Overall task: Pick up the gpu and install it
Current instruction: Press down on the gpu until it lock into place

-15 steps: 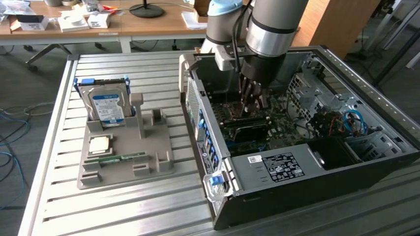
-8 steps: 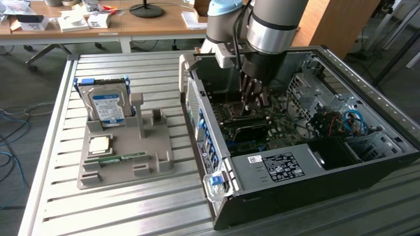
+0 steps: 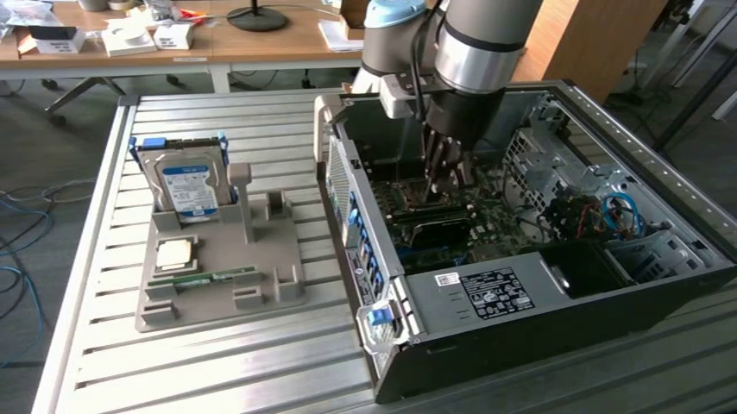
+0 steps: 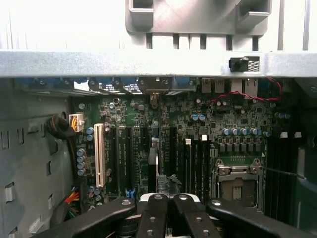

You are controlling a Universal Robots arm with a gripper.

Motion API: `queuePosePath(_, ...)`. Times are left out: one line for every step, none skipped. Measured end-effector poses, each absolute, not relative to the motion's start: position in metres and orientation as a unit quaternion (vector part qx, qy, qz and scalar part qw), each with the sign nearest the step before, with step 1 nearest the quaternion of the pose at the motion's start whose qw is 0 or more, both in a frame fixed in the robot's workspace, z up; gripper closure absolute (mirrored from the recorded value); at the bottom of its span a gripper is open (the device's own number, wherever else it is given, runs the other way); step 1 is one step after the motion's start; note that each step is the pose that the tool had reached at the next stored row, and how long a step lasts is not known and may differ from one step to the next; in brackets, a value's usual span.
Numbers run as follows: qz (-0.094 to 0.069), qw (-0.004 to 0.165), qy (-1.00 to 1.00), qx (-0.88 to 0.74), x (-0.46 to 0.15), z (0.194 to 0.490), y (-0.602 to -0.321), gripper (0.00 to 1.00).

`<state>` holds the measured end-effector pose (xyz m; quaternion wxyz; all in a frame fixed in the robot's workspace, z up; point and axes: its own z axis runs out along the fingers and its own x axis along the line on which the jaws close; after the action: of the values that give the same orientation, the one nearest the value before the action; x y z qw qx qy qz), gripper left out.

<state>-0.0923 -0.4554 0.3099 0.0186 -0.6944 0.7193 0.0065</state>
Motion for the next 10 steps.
queuePosePath(0.006,0.019,0.719,-0.694,-0.0914,0.3099,-0.4554,0.89)
queuePosePath(0.006,0.019,0.719,-0.694,-0.0906,0.3099,-0.4554,0.89)
queuePosePath(0.006,0.019,0.719,-0.694,-0.0898,0.3099,-0.4554,0.89)
queuePosePath(0.006,0.019,0.719,-0.694,-0.0891,0.3099,-0.4554,0.89)
queuePosePath(0.006,0.019,0.719,-0.694,-0.0883,0.3099,-0.4554,0.89)
queuePosePath(0.006,0.019,0.719,-0.694,-0.0877,0.3099,-0.4554,0.89)
queuePosePath(0.006,0.019,0.719,-0.694,-0.0873,0.3099,-0.4554,0.89)
queuePosePath(0.006,0.019,0.719,-0.694,-0.0873,0.3099,-0.4554,0.89)
queuePosePath(0.006,0.019,0.719,-0.694,-0.0873,0.3099,-0.4554,0.89)
queuePosePath(0.006,0.019,0.719,-0.694,-0.0872,0.3099,-0.4554,0.89)
